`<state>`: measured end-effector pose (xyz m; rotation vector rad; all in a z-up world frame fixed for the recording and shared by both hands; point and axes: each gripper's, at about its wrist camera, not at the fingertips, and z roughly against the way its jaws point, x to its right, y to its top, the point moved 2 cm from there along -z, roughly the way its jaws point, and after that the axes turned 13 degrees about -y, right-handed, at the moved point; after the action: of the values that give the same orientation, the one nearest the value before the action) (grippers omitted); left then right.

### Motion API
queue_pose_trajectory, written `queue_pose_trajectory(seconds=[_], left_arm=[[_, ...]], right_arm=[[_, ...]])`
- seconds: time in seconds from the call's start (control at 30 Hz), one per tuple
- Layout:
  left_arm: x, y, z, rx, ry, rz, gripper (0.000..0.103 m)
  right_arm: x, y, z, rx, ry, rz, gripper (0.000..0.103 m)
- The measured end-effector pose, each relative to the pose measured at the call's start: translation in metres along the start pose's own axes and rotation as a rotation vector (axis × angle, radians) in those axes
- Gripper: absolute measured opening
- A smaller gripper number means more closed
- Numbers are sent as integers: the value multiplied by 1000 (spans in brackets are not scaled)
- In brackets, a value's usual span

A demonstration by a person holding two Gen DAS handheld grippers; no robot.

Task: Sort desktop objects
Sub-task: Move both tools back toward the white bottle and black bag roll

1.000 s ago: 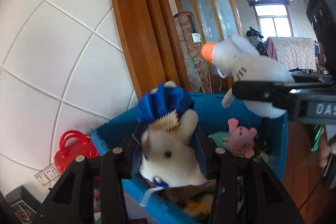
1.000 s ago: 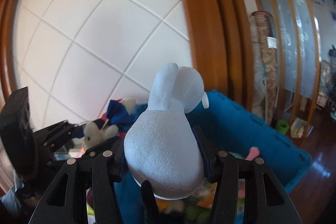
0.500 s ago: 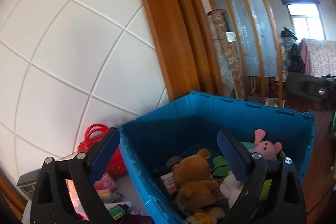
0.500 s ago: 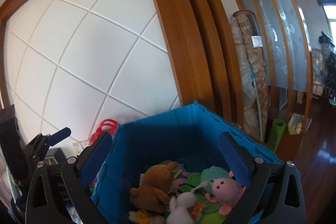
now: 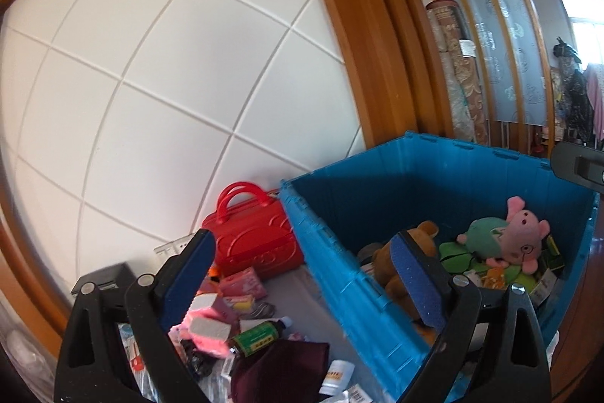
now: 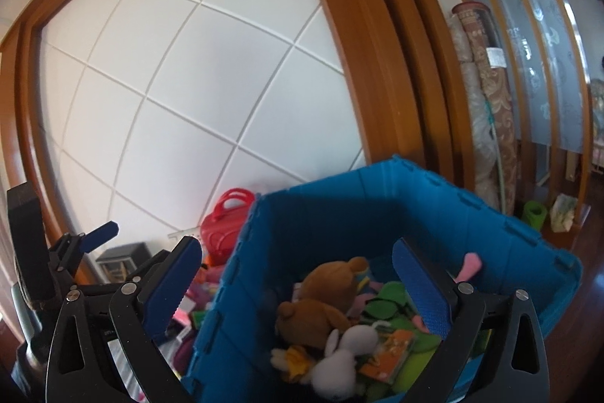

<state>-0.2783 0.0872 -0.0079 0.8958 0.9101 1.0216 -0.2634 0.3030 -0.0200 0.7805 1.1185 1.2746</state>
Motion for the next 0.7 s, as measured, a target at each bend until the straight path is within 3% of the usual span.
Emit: queue_pose_trajectory(seconds=[0.3,0.7], left_arm=[[-60,-31,32,-19,66,44,95],[-165,-86,85,-40,103,70,95]], right_arm=[[-52,-9,6,-18,37,28,103],[-183,-43,21,-52,74,87,103]])
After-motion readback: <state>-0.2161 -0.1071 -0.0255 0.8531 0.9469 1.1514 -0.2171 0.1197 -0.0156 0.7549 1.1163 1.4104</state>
